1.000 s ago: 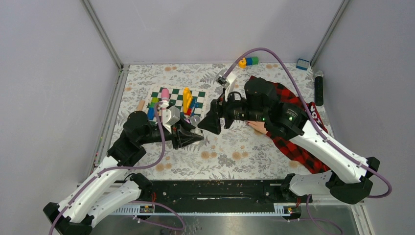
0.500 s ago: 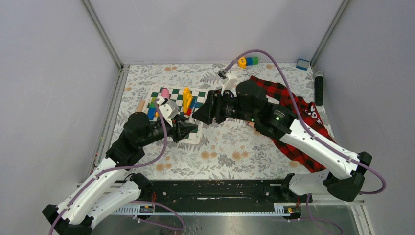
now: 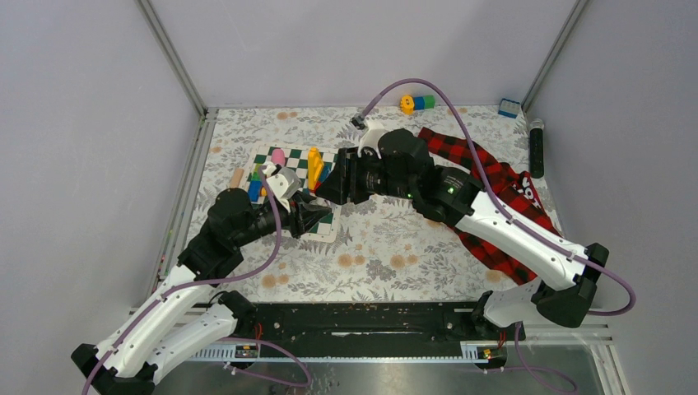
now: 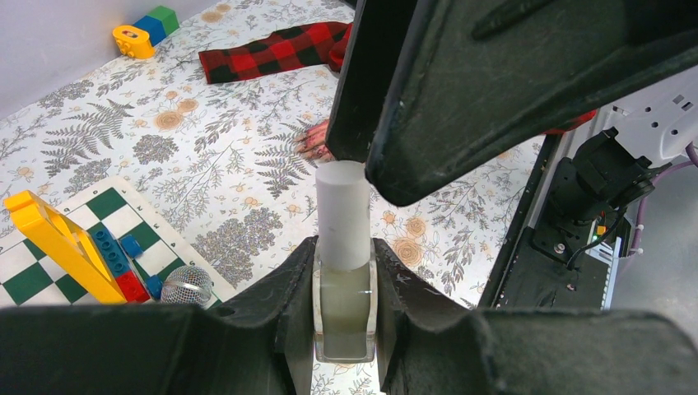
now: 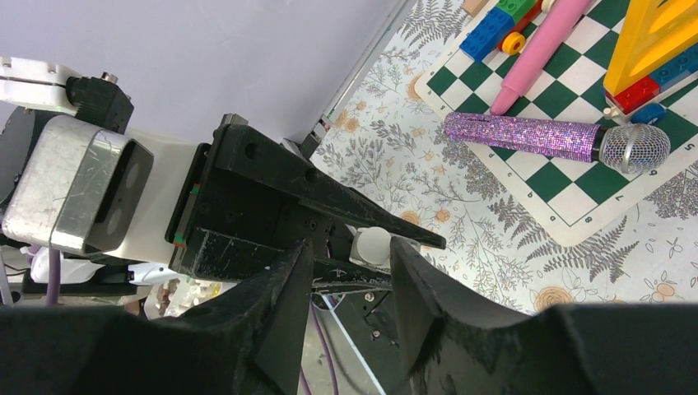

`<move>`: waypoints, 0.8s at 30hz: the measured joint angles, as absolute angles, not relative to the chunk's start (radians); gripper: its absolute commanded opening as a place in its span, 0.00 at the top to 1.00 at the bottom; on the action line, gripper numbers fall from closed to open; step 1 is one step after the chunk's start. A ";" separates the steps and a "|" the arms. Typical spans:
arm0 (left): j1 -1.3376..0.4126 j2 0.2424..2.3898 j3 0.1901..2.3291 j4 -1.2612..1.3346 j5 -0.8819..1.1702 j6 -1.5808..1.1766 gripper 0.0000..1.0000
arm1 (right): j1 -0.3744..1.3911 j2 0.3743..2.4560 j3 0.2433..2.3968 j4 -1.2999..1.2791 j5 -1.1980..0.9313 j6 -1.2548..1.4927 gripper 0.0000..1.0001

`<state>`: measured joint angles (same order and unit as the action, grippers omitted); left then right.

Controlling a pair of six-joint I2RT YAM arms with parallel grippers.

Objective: Paint the nails
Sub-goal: Unscrew the nail polish bottle.

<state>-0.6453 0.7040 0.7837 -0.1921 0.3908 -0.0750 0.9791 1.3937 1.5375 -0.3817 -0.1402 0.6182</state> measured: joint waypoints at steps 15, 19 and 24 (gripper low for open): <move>-0.645 0.704 0.784 -0.194 0.388 -0.075 1.00 | 0.998 1.446 1.598 -0.459 -0.113 0.582 0.60; -0.645 0.704 0.784 -0.194 0.388 -0.074 1.00 | 1.002 1.450 1.600 -0.469 -0.102 0.575 0.68; -0.645 0.704 0.784 -0.196 0.387 -0.073 1.00 | 1.003 1.453 1.600 -0.478 -0.087 0.564 0.88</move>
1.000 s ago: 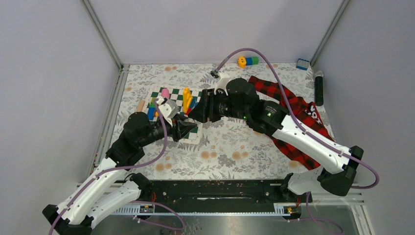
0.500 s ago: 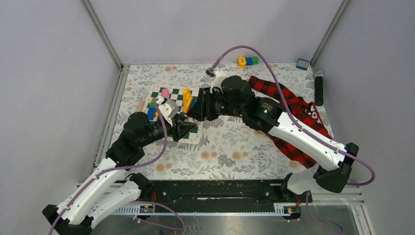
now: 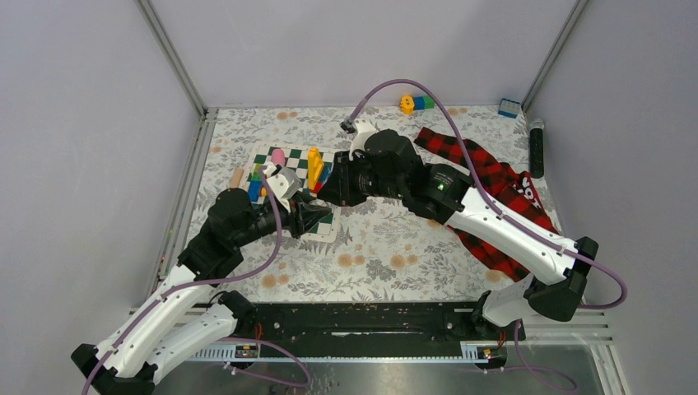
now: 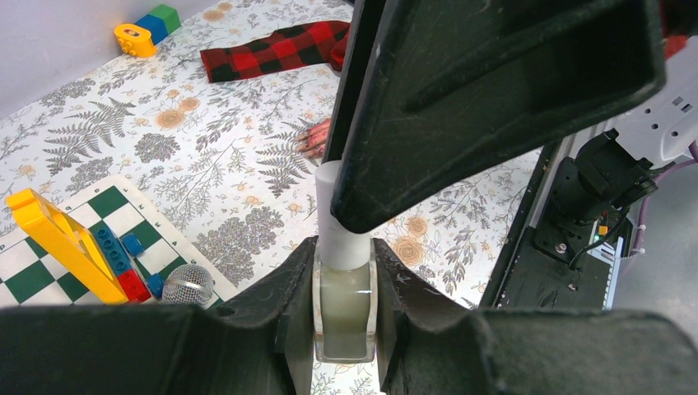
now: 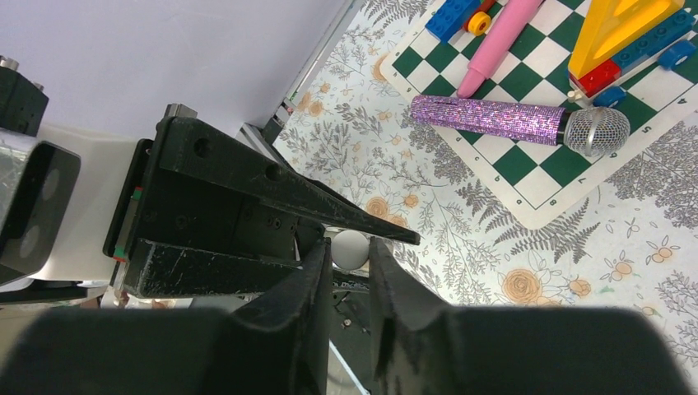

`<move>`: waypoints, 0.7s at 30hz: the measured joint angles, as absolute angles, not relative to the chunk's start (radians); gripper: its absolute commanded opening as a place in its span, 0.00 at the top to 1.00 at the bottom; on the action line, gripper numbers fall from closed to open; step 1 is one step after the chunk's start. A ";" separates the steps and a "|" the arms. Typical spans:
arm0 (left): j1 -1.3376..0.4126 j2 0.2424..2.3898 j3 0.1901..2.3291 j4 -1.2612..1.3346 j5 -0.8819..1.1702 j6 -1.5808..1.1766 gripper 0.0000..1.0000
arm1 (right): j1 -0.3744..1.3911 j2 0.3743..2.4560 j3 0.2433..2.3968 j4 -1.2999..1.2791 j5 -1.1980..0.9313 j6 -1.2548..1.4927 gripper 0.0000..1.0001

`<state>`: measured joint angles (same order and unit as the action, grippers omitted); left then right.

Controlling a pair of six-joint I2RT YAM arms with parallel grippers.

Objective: Paint the nails
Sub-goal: Unscrew the nail polish bottle.

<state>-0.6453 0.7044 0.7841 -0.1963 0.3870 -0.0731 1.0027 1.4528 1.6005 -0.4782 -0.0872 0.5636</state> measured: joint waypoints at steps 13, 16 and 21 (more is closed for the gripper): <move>-0.634 0.703 0.784 -0.198 0.451 -0.072 1.00 | 1.003 1.446 1.600 -0.482 -0.125 0.501 1.00; -0.622 0.701 0.784 -0.179 0.511 -0.084 1.00 | 1.003 1.430 1.599 -0.483 -0.159 0.470 1.00; -0.599 0.702 0.784 -0.109 0.669 -0.153 1.00 | 1.002 1.392 1.599 -0.489 -0.244 0.402 1.00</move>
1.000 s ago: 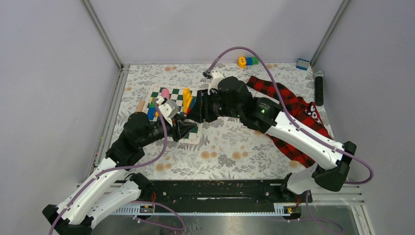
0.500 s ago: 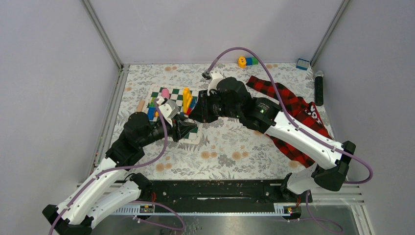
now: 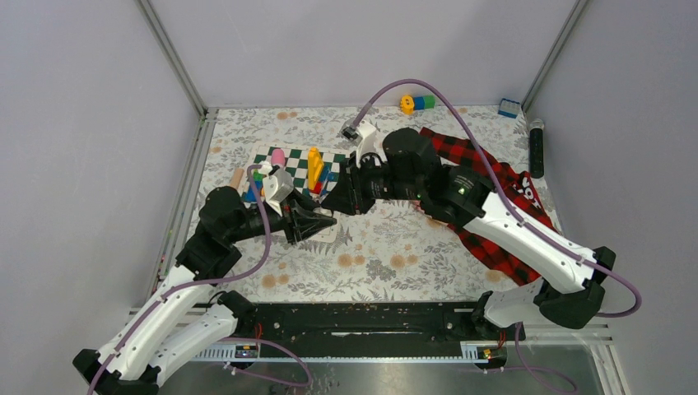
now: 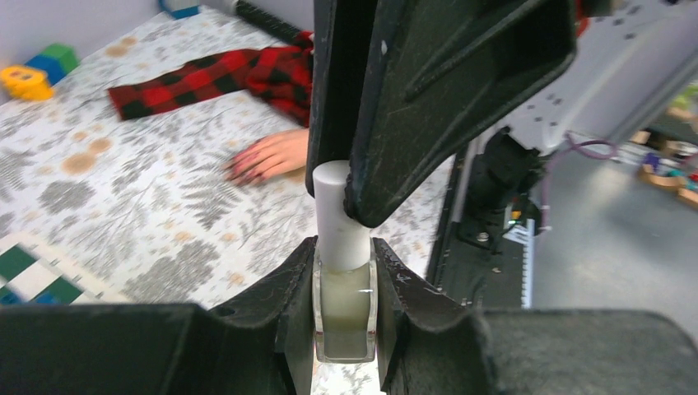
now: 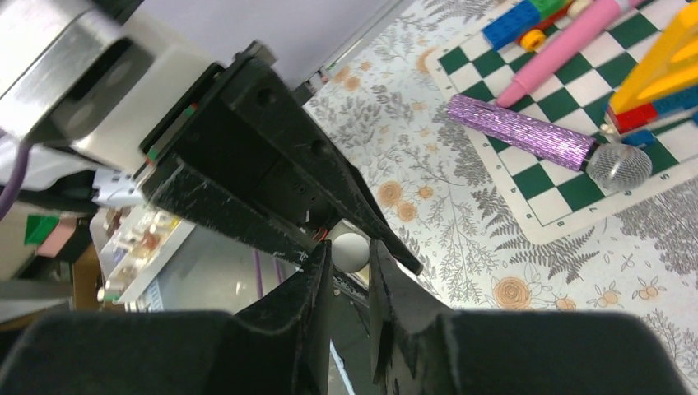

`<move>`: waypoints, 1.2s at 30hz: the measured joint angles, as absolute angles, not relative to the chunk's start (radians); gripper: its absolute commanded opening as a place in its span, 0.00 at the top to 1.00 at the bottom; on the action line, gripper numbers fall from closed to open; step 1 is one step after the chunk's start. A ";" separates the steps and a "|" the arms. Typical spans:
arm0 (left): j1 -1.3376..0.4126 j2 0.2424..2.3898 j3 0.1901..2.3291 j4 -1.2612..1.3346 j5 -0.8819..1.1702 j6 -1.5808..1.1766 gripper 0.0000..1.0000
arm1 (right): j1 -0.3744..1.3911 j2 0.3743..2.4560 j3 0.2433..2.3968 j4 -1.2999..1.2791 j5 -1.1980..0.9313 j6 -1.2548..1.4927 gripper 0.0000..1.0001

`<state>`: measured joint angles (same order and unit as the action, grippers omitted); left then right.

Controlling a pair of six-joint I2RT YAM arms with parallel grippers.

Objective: Paint the nails
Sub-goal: Unscrew the nail polish bottle.

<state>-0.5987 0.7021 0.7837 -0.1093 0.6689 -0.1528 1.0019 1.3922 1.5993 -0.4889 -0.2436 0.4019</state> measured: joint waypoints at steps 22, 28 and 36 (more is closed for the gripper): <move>-0.594 0.753 0.758 0.183 1.142 -0.406 1.00 | 1.001 1.360 1.653 -0.572 -0.647 0.147 1.00; -0.595 0.763 0.758 0.187 1.165 -0.416 1.00 | 1.001 1.361 1.654 -0.585 -0.654 0.133 0.87; -0.600 0.775 0.765 0.132 1.122 -0.331 1.00 | 1.008 1.364 1.652 -0.589 -0.584 0.149 0.37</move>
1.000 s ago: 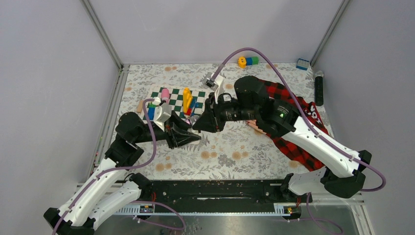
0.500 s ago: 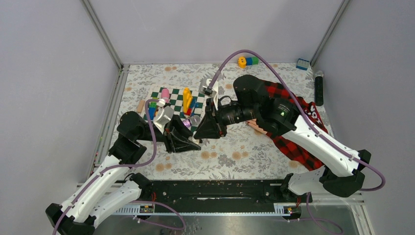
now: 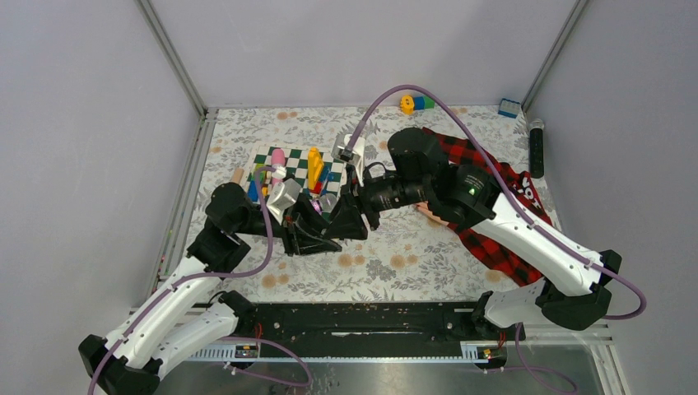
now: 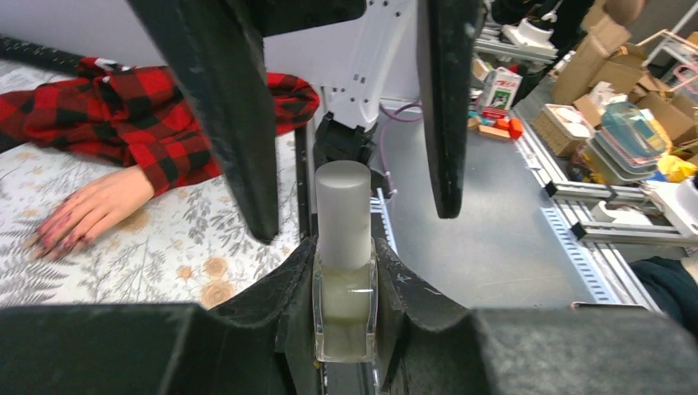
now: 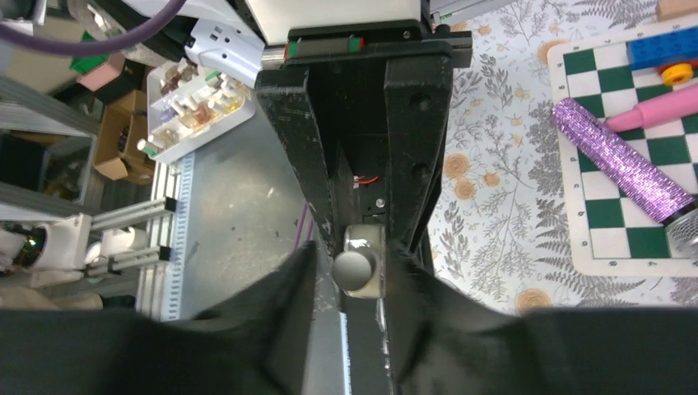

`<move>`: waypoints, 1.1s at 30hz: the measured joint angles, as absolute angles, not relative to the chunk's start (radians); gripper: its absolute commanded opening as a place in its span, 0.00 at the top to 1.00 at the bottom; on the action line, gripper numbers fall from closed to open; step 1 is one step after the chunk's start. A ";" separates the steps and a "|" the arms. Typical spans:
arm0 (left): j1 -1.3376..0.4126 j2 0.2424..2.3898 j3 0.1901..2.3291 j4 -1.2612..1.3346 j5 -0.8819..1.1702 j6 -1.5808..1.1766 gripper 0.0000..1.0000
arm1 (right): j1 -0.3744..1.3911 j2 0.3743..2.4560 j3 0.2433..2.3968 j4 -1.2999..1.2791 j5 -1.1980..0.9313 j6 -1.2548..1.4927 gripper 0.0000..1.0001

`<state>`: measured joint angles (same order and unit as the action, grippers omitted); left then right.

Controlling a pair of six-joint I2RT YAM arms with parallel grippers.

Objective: Paint the nails
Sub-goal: Unscrew the nail polish bottle.

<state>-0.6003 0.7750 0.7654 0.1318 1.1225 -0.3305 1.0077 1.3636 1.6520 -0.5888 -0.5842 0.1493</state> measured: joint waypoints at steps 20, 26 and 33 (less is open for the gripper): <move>-0.610 0.693 0.770 -0.088 0.668 -0.162 1.00 | 1.017 1.057 1.189 -0.263 -0.047 0.550 0.45; -0.642 0.698 0.770 -0.120 0.562 -0.151 1.00 | 1.046 1.090 1.214 -0.230 -0.033 0.608 0.44; -0.646 0.728 0.785 -0.219 0.418 -0.091 1.00 | 1.055 1.116 1.218 -0.216 -0.003 0.596 0.49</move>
